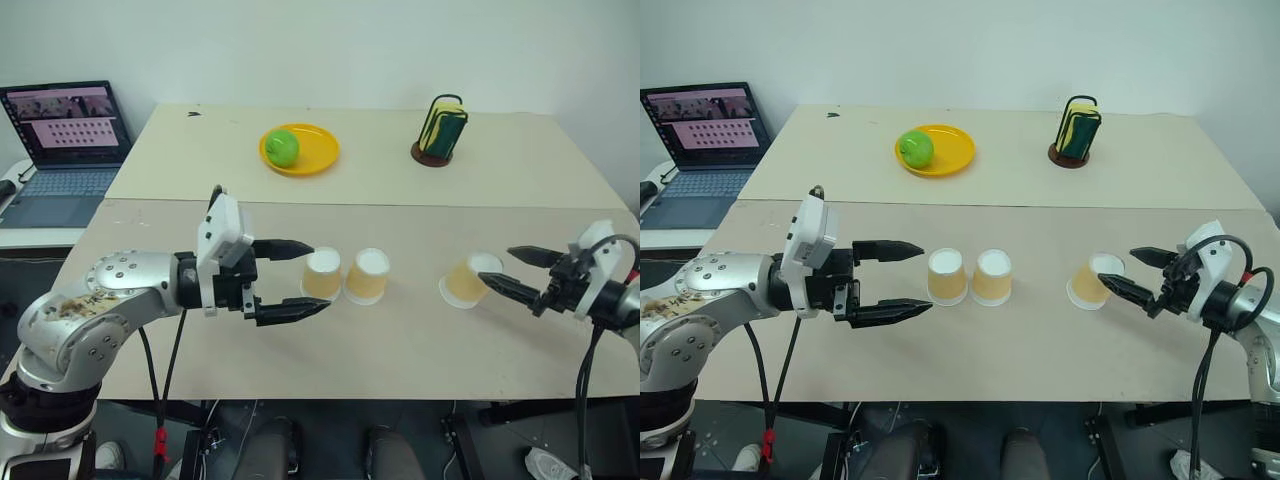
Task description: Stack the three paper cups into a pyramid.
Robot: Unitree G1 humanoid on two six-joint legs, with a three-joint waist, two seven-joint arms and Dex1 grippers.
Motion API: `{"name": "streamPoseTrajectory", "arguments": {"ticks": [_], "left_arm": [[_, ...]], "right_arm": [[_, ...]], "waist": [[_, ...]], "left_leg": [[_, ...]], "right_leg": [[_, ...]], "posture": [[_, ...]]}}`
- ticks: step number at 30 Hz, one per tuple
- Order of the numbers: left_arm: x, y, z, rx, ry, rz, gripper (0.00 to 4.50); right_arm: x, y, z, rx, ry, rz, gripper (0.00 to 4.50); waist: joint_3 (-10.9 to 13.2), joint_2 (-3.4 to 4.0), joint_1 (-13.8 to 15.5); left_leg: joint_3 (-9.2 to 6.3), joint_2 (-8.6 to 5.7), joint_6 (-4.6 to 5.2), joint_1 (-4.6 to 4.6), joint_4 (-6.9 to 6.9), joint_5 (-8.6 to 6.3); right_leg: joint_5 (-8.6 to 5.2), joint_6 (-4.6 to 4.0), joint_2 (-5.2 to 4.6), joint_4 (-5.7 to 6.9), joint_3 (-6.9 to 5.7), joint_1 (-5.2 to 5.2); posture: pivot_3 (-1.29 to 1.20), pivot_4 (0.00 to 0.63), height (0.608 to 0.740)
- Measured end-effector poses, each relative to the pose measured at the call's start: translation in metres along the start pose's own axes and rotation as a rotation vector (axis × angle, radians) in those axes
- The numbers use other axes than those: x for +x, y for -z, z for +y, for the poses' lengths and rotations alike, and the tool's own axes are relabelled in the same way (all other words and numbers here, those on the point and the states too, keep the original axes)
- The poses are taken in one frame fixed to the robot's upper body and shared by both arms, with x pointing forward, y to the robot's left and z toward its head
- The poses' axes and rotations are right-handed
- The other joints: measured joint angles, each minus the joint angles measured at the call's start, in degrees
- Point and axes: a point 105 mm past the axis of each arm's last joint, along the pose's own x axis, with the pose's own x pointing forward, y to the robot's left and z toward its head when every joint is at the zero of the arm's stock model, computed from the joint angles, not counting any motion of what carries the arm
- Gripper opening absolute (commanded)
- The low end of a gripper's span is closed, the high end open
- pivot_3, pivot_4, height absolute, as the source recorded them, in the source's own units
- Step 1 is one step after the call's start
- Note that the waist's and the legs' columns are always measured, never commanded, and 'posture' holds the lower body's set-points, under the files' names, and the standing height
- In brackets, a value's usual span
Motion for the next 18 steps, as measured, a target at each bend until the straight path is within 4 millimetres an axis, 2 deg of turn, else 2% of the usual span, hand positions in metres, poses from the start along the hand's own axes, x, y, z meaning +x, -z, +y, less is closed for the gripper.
{"name": "streamPoseTrajectory", "arguments": {"ticks": [6,18], "left_arm": [[0.0,0.0,0.002,-0.001,-0.018,0.003,4.48],[0.0,0.001,0.003,-0.005,-0.029,0.004,4.48]], "right_arm": [[0.011,0.01,0.005,0.034,-0.026,0.003,4.5],[0.032,0.005,0.002,0.035,-0.039,-0.024,4.5]], "waist": [[0.0,0.0,0.0],[0.0,0.0,0.1]], "left_leg": [[0.0,0.0,0.0,0.0,0.0,0.0],[-0.01,-0.01,-0.27,-0.01,-0.01,0.16]], "right_leg": [[0.0,0.0,0.0,0.0,0.0,0.0],[0.0,0.0,0.01,-0.01,0.0,-0.01]], "posture": [[0.0,0.15,0.726],[0.0,0.15,0.726]]}}
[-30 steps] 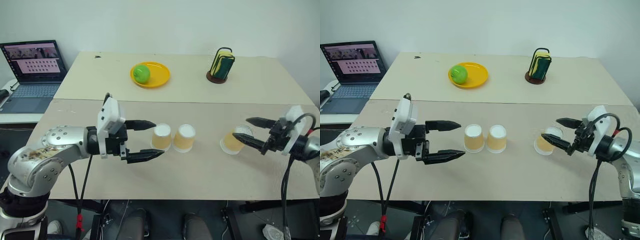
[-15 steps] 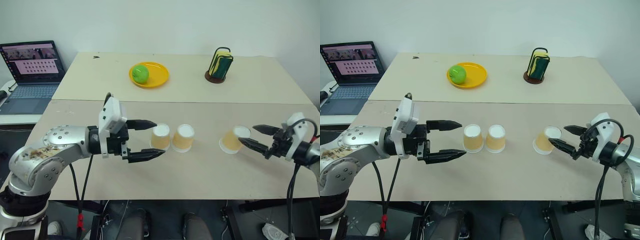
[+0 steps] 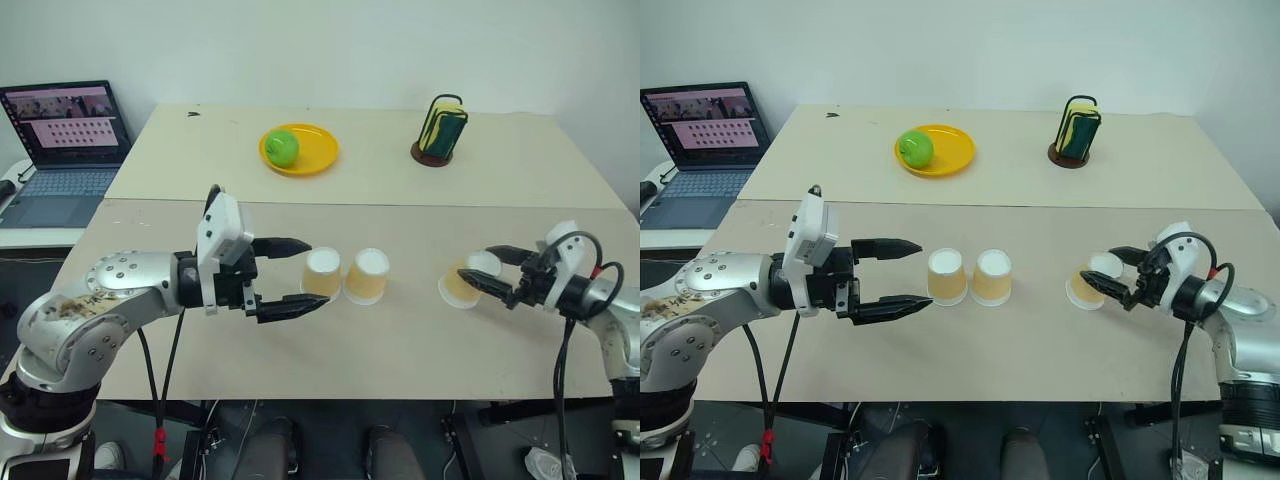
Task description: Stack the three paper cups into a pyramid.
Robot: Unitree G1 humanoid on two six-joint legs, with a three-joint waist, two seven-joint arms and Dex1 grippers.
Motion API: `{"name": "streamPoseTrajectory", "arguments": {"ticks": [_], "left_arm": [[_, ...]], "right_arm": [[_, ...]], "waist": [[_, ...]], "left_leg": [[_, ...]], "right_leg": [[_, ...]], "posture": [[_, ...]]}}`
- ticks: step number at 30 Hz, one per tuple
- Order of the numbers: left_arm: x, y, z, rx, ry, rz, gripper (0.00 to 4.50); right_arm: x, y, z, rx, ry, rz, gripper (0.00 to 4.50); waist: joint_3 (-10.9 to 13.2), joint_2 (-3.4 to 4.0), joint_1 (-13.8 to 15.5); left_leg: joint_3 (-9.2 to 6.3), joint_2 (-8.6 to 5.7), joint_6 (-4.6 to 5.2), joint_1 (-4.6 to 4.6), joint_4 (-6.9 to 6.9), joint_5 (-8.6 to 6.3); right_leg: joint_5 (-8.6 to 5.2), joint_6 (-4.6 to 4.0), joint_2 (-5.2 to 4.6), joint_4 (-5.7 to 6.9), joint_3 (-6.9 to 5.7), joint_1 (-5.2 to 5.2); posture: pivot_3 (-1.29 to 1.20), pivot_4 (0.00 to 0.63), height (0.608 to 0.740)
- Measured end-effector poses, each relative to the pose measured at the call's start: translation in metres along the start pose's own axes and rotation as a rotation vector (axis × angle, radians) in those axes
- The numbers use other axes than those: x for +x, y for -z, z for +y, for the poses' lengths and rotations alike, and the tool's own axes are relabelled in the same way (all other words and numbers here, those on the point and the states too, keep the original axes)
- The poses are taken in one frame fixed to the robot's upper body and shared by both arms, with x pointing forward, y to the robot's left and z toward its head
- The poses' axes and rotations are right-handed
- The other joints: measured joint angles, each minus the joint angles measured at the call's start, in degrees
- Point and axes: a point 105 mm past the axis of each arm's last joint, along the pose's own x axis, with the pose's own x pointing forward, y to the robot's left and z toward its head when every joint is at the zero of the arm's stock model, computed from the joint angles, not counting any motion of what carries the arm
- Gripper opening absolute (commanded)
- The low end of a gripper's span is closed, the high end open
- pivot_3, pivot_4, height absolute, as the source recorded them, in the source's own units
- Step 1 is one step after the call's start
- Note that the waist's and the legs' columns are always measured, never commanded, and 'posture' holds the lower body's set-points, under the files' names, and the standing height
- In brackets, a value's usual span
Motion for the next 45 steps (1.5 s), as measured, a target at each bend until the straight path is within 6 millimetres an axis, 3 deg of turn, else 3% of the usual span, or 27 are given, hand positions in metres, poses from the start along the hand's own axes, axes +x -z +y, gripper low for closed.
{"name": "streamPoseTrajectory", "arguments": {"ticks": [4,7,10,19,21,28,32,34,38,45], "left_arm": [[0.0,0.0,0.0,-0.002,-0.004,0.001,4.48],[0.0,0.001,0.001,-0.01,-0.007,0.007,4.5],[0.0,0.002,0.001,-0.014,-0.009,0.012,4.5],[0.001,0.003,0.0,-0.016,-0.006,0.016,4.5],[0.001,0.003,0.0,-0.017,-0.005,0.017,4.5],[0.001,0.005,-0.001,-0.02,0.0,0.025,4.5],[0.002,0.006,-0.002,-0.019,0.001,0.027,4.5],[0.002,0.006,-0.003,-0.019,0.002,0.028,4.5],[0.002,0.009,-0.004,-0.021,-0.001,0.033,4.5],[0.002,0.012,-0.009,-0.017,-0.006,0.04,4.5]], "right_arm": [[0.001,0.003,-0.002,0.002,0.006,0.016,4.5],[0.0,0.005,-0.002,0.008,0.008,0.019,3.79],[0.001,0.005,-0.002,0.008,0.01,0.019,2.77],[0.004,-0.004,0.003,-0.03,0.005,0.005,2.68],[0.007,-0.02,0.013,-0.076,-0.028,-0.032,2.68],[0.005,-0.136,0.069,-0.288,-0.276,-0.307,2.68],[0.008,-0.164,0.103,-0.331,-0.473,-0.369,2.68],[0.016,-0.164,0.115,-0.33,-0.555,-0.36,2.68],[0.038,-0.139,0.137,-0.313,-0.716,-0.24,2.68],[0.057,-0.116,0.123,-0.285,-0.733,-0.145,2.68]], "waist": [[0.0,0.0,0.0],[0.0,0.0,-0.1],[0.0,0.0,-0.1],[0.0,0.01,-0.1],[0.0,0.05,-0.1],[0.1,0.08,-0.2],[0.1,0.07,-0.1],[0.1,0.07,-0.1],[0.1,0.07,-0.1],[0.1,0.07,-0.2]], "left_leg": [[0.0,0.0,0.0,0.0,0.0,0.0],[0.0,0.01,0.0,0.0,0.0,0.0],[0.01,0.01,0.0,0.0,0.0,0.0],[0.01,0.01,0.0,0.0,0.0,0.0],[0.0,0.02,0.0,-0.01,-0.01,0.0],[-0.02,0.03,0.07,0.0,-0.05,-0.06],[-0.05,0.02,0.31,-0.01,-0.07,-0.21],[-0.05,0.02,0.31,-0.01,-0.07,-0.21],[-0.04,-0.01,0.25,-0.04,-0.07,-0.16],[-0.02,-0.02,-0.04,-0.05,-0.11,0.01]], "right_leg": [[0.0,0.0,0.0,0.0,0.01,0.01],[0.0,0.0,0.0,0.02,0.01,-0.01],[0.0,0.0,0.01,0.01,0.02,0.0],[0.0,0.0,0.0,0.02,0.03,-0.02],[0.0,0.0,0.0,0.03,0.05,-0.04],[0.0,0.0,-0.02,-0.01,0.03,-0.06],[0.01,-0.01,-0.05,-0.07,-0.03,-0.06],[0.01,-0.01,-0.06,-0.05,-0.02,-0.06],[0.0,-0.02,-0.06,-0.06,-0.05,-0.09],[0.0,-0.02,-0.06,-0.01,-0.04,-0.14]], "posture": [[0.0,0.15,0.726],[0.0,0.15,0.726],[0.0,0.15,0.726],[0.0,0.15,0.726],[0.0,0.15,0.726],[0.0,0.15,0.726],[0.0,0.15,0.726],[0.0,0.15,0.726],[0.0,0.15,0.726],[0.0,0.15,0.726]]}}
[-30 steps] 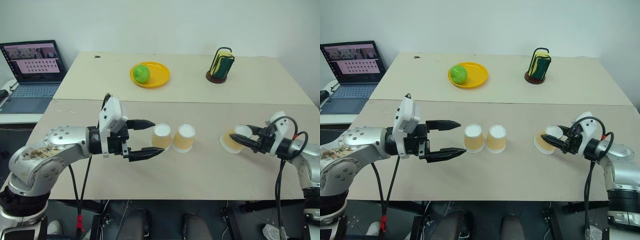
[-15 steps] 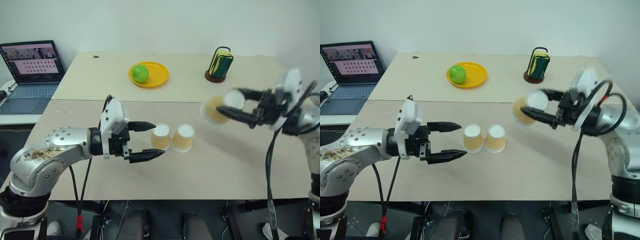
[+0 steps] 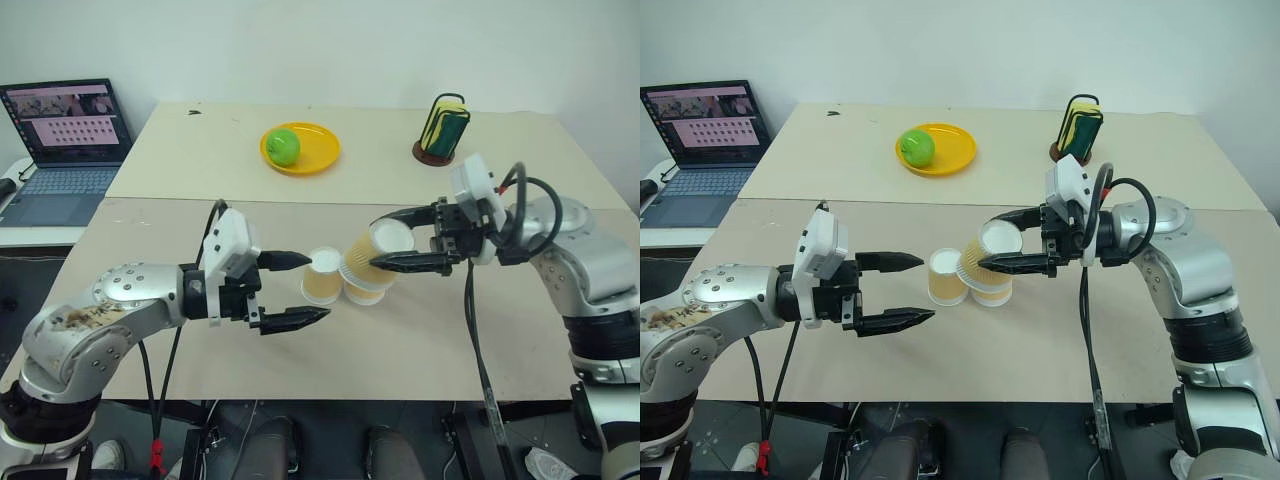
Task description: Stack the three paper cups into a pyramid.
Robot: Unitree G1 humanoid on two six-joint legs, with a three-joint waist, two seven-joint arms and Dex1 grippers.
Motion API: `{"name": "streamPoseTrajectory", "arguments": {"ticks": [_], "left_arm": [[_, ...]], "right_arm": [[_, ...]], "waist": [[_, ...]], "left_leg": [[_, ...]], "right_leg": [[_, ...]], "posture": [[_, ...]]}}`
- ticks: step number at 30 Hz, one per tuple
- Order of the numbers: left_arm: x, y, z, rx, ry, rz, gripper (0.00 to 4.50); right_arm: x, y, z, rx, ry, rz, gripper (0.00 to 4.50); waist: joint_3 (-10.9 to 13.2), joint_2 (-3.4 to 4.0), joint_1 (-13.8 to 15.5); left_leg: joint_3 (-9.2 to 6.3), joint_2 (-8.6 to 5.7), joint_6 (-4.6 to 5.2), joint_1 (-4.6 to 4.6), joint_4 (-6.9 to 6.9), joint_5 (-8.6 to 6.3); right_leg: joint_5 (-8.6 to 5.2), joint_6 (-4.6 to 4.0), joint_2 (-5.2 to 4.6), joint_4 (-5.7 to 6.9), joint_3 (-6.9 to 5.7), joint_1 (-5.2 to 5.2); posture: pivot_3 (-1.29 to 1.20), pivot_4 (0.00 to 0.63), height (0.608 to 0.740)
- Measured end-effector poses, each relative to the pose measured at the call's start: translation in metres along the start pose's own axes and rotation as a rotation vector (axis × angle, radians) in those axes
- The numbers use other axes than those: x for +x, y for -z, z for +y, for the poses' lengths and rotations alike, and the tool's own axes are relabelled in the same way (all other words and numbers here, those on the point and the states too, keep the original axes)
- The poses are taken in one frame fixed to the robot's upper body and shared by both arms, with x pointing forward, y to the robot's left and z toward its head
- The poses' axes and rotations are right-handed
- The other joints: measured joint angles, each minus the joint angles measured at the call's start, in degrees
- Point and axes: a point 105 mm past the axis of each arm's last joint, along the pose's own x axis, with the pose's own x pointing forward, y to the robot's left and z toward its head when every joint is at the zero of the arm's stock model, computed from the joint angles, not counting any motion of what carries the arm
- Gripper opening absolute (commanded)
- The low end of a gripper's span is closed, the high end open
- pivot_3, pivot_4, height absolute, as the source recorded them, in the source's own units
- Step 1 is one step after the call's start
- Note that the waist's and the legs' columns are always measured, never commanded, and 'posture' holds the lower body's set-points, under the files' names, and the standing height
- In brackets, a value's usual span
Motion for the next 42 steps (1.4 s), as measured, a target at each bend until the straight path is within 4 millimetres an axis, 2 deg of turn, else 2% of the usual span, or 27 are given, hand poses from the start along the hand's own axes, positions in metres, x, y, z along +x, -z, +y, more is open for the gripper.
{"name": "streamPoseTrajectory", "arguments": {"ticks": [5,11,23,40,42], "left_arm": [[-0.001,0.002,0.0,-0.005,-0.012,0.008,4.5],[-0.002,0.003,0.0,-0.007,-0.032,0.012,4.5],[-0.002,0.0,-0.002,-0.01,-0.03,0.001,4.5],[-0.002,0.0,-0.002,-0.009,-0.04,0.004,4.5],[-0.003,0.0,-0.002,-0.009,-0.039,0.007,4.5]], "right_arm": [[0.003,0.0,-0.009,-0.006,-0.005,0.002,2.68],[0.015,0.0,-0.008,-0.025,-0.053,0.005,2.68],[0.02,0.003,-0.022,-0.057,-0.038,0.021,2.68],[0.033,0.009,-0.031,-0.08,-0.04,0.0,2.68],[0.032,0.01,-0.033,-0.08,-0.034,-0.003,3.65]], "waist": [[0.0,0.0,0.0],[0.0,0.0,0.0],[0.0,0.0,-0.2],[0.0,-0.01,-0.9],[0.0,-0.02,-0.9]], "left_leg": [[0.0,0.0,-0.07,0.0,-0.06,0.05],[0.0,-0.01,-0.1,0.0,-0.08,0.06],[0.0,-0.01,-0.21,0.05,-0.1,0.12],[-0.01,0.01,-0.66,0.49,-0.14,-0.1],[-0.01,0.01,-0.67,0.53,-0.14,-0.1]], "right_leg": [[0.0,0.0,0.02,0.0,0.0,-0.02],[0.0,0.0,0.02,0.0,-0.01,-0.02],[0.0,-0.01,0.04,0.05,-0.04,-0.03],[0.02,-0.04,0.05,0.17,-0.01,0.08],[0.02,-0.04,0.04,0.21,0.0,0.1]], "posture": [[0.0,0.15,0.726],[0.0,0.15,0.726],[0.0,0.15,0.726],[0.0,0.15,0.726],[0.0,0.15,0.726]]}}
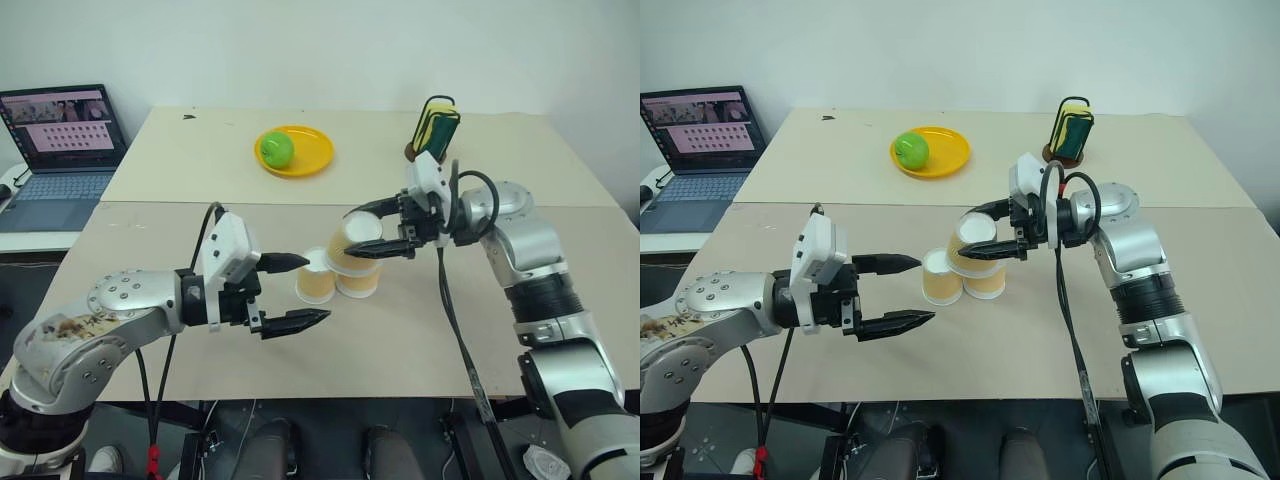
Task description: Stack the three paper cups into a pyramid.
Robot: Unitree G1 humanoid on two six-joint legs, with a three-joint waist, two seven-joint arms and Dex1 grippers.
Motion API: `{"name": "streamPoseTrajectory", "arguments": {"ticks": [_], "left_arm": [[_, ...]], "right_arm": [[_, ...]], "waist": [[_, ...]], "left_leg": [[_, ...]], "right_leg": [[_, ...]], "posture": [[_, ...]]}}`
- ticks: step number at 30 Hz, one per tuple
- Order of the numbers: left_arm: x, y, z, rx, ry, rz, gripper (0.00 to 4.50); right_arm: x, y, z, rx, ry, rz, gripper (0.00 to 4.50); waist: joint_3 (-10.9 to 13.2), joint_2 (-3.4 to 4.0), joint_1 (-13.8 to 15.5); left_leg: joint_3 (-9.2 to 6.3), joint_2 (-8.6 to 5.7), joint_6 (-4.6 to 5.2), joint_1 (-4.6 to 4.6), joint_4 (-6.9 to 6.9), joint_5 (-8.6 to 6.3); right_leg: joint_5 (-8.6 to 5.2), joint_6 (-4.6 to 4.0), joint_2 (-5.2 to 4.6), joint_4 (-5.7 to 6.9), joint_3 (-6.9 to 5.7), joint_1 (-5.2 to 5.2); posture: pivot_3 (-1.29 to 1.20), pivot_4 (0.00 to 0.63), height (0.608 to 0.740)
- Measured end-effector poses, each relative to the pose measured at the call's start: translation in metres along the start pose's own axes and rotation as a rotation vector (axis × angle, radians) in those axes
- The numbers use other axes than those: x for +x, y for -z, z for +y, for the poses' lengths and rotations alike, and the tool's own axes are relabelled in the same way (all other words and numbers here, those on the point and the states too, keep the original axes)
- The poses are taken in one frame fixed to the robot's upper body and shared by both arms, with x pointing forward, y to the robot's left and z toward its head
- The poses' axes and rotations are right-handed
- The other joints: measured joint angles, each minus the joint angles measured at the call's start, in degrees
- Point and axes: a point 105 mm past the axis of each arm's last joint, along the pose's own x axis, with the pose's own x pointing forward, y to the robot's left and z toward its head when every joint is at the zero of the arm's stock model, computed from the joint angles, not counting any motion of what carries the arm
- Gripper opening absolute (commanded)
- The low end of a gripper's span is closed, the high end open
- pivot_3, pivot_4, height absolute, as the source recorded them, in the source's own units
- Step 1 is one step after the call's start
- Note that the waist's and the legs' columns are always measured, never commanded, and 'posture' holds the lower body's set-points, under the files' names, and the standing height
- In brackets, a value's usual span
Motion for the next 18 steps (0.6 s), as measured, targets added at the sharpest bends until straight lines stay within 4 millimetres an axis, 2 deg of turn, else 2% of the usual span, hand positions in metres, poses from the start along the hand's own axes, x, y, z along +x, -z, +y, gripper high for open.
{"name": "streamPoseTrajectory", "arguments": {"ticks": [3,4,7,8,18], "left_arm": [[0.0,0.0,0.0,-0.001,0.002,0.0,4.5],[0.0,0.0,-0.001,-0.003,0.004,-0.001,4.5],[-0.001,-0.001,-0.001,-0.005,0.006,-0.004,4.5],[-0.001,-0.001,-0.001,-0.006,0.007,-0.004,4.5],[-0.001,-0.001,-0.002,-0.01,0.013,-0.007,4.5]], "right_arm": [[0.0,0.011,-0.002,0.02,0.017,0.043,4.39],[-0.001,0.018,-0.003,0.04,0.026,0.062,4.46],[-0.002,0.027,-0.003,0.062,0.036,0.088,4.46],[-0.002,0.027,-0.003,0.061,0.037,0.092,4.46],[-0.002,0.026,-0.002,0.059,0.027,0.09,4.46]], "waist": [[0.0,0.0,0.0],[0.0,0.0,0.0],[0.0,0.0,-0.1],[0.0,0.0,-0.1],[0.0,0.0,-0.3]], "left_leg": [[0.0,-0.01,-0.01,-0.03,0.0,-0.01],[0.0,-0.02,-0.02,-0.08,0.0,0.0],[0.06,-0.07,0.0,-0.34,-0.02,0.15],[0.1,-0.06,0.28,-0.36,-0.03,0.31],[0.14,-0.02,0.29,-0.56,-0.15,0.33]], "right_leg": [[0.0,0.0,-0.01,0.05,0.0,-0.05],[-0.01,-0.01,-0.01,0.07,0.0,-0.12],[-0.03,-0.04,-0.01,0.29,0.11,-0.3],[-0.06,-0.07,-0.01,0.36,0.08,-0.35],[-0.1,-0.12,-0.02,0.35,0.02,-0.67]], "posture": [[0.0,0.15,0.726],[0.0,0.15,0.726],[0.0,0.15,0.726],[0.0,0.15,0.726],[0.0,0.15,0.726]]}}
